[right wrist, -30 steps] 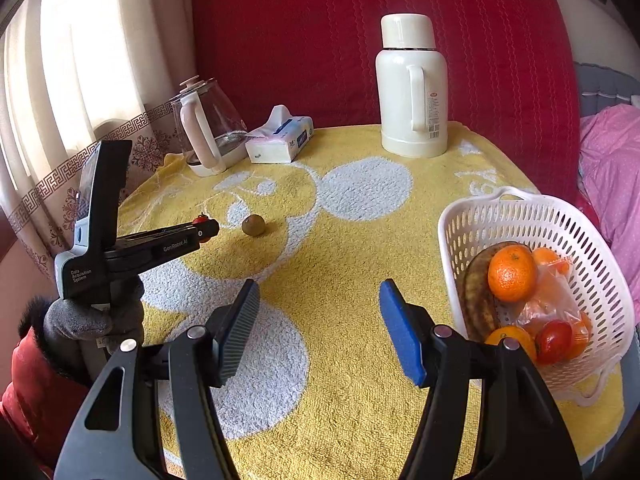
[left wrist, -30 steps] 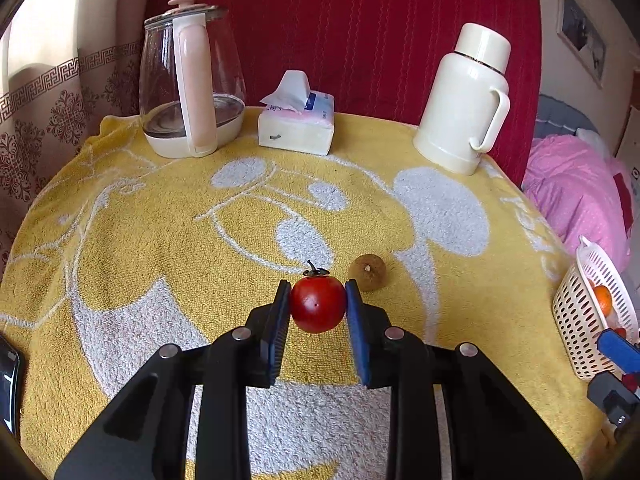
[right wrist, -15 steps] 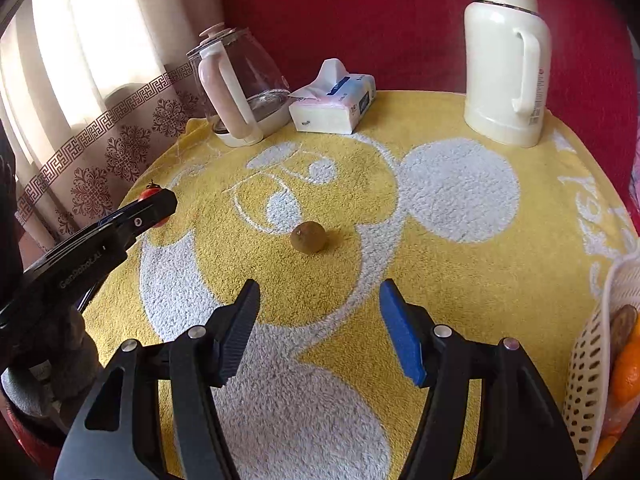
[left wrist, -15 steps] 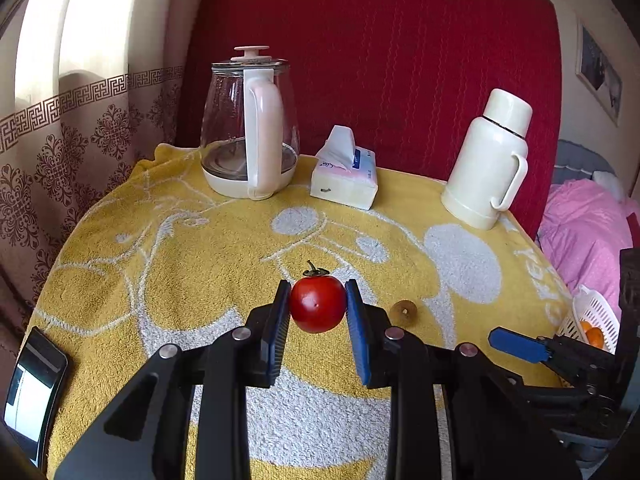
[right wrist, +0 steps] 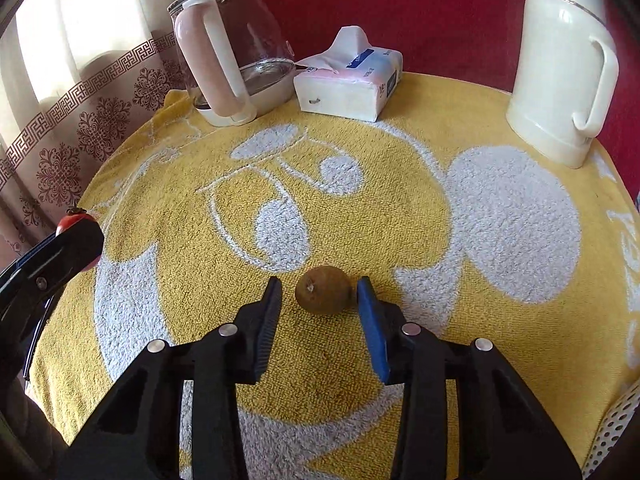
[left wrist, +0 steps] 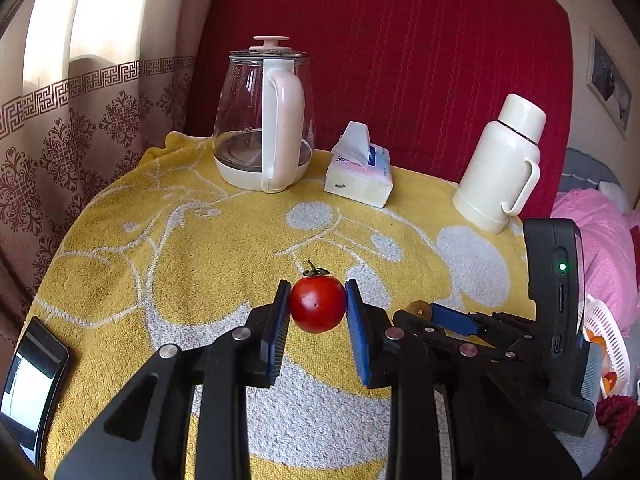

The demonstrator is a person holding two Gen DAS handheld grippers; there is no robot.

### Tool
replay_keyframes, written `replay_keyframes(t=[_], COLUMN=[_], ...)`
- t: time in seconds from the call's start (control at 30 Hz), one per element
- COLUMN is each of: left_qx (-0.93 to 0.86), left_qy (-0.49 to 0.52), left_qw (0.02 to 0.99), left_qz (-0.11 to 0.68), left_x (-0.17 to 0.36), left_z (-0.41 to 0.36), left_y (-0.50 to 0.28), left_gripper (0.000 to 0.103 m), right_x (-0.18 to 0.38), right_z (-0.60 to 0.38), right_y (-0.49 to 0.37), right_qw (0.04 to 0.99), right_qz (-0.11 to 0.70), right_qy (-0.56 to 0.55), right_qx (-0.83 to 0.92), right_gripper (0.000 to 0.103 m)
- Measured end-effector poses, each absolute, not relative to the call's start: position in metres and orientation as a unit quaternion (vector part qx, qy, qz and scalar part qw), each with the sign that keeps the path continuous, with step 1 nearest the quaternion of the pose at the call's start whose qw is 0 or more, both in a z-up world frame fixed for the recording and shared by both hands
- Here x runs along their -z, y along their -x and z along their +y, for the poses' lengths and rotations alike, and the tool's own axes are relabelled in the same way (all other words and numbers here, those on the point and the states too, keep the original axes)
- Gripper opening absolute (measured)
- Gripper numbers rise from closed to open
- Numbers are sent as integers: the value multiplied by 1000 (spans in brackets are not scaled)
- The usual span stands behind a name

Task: Organize fruits
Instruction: 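Close the right tool on the brown kiwi while the left tool holds the tomato, then carry the kiwi into the white basket and open the right tool while left holds tomato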

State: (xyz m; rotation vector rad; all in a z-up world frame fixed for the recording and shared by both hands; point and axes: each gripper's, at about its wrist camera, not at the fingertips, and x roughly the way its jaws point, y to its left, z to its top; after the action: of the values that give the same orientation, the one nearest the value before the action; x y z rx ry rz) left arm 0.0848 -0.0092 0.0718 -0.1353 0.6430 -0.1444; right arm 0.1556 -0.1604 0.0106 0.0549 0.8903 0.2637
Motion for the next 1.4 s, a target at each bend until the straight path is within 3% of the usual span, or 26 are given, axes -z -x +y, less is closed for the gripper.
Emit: replay_keyframes(t=[0.1, 1.4], left_qx=[71, 94], left_qy=[67, 26], left_qw=[944, 945], left_qz=[315, 313], left_x=[-71, -67], left_z=[-9, -39], left_y=[-85, -74], left_gripper=[28, 28], right_x=[-8, -50], right_z=[-158, -197], right_y=[-158, -59], right_qw=[895, 921], right_qz=[429, 366], right_qy=[-17, -57], right_qx=[-119, -117], right_gripper=[30, 30])
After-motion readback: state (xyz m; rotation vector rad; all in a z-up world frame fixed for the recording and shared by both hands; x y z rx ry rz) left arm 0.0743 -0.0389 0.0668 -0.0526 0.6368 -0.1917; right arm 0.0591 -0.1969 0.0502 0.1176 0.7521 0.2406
